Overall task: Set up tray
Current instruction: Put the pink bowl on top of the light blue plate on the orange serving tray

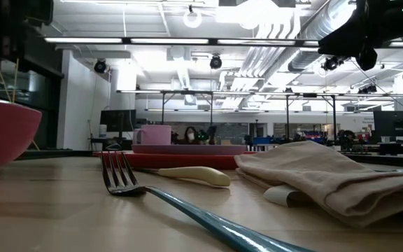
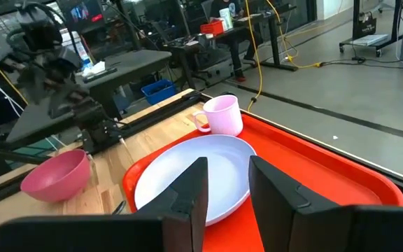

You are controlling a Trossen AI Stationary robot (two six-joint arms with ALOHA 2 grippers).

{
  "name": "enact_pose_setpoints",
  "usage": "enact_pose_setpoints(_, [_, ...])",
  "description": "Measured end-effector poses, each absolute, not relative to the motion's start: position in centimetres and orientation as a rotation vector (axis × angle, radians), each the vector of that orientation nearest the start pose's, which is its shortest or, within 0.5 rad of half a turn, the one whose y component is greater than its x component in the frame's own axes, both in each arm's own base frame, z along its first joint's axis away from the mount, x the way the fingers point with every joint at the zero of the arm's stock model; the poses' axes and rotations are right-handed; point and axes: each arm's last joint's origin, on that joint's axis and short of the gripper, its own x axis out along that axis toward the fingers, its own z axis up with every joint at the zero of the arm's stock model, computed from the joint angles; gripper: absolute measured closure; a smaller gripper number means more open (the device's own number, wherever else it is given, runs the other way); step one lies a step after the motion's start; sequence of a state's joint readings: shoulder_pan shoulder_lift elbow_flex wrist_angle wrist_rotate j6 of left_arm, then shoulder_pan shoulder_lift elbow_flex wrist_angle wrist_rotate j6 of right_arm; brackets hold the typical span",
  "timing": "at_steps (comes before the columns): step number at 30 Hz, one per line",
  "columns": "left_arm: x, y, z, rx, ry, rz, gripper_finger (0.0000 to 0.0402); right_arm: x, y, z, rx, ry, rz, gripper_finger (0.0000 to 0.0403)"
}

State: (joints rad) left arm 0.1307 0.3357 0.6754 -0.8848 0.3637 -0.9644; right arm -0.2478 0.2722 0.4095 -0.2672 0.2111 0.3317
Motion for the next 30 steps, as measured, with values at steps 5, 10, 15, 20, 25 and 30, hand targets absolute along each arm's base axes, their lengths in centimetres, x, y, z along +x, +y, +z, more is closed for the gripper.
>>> enact_pose_setpoints(5, [6.0, 0.0, 29.1, -0.991, 0.754, 0.215, 0.0208, 9.1, -3.0, 25.4, 0.327, 0.064, -0.489, 0.0320])
enact_pose_setpoints(10, [7.6, 0.3, 29.6, -0.898, 0.915, 0.282, 0.0208, 9.0, -3.0, 25.2, 0.324, 0.079, -0.515, 0.0320])
enact_pose_setpoints(15, [9.6, 0.6, 28.7, -0.824, 1.116, 0.333, 0.0208, 9.0, -3.0, 25.2, 0.317, 0.087, -0.515, 0.0320])
enact_pose_setpoints(20, [11.1, 0.9, 27.6, -0.774, 1.271, 0.379, 0.0208, 8.2, -2.8, 25.6, 0.304, 0.036, -0.506, 0.0320])
enact_pose_setpoints(25, [11.4, 1.0, 27.3, -0.745, 1.324, 0.417, 0.0208, 6.7, -2.4, 25.9, 0.304, -0.043, -0.504, 0.0320])
enact_pose_setpoints(30, [11.3, 1.0, 27.3, -0.745, 1.322, 0.417, 0.0208, 5.5, -2.1, 25.8, 0.325, -0.079, -0.498, 0.0320])
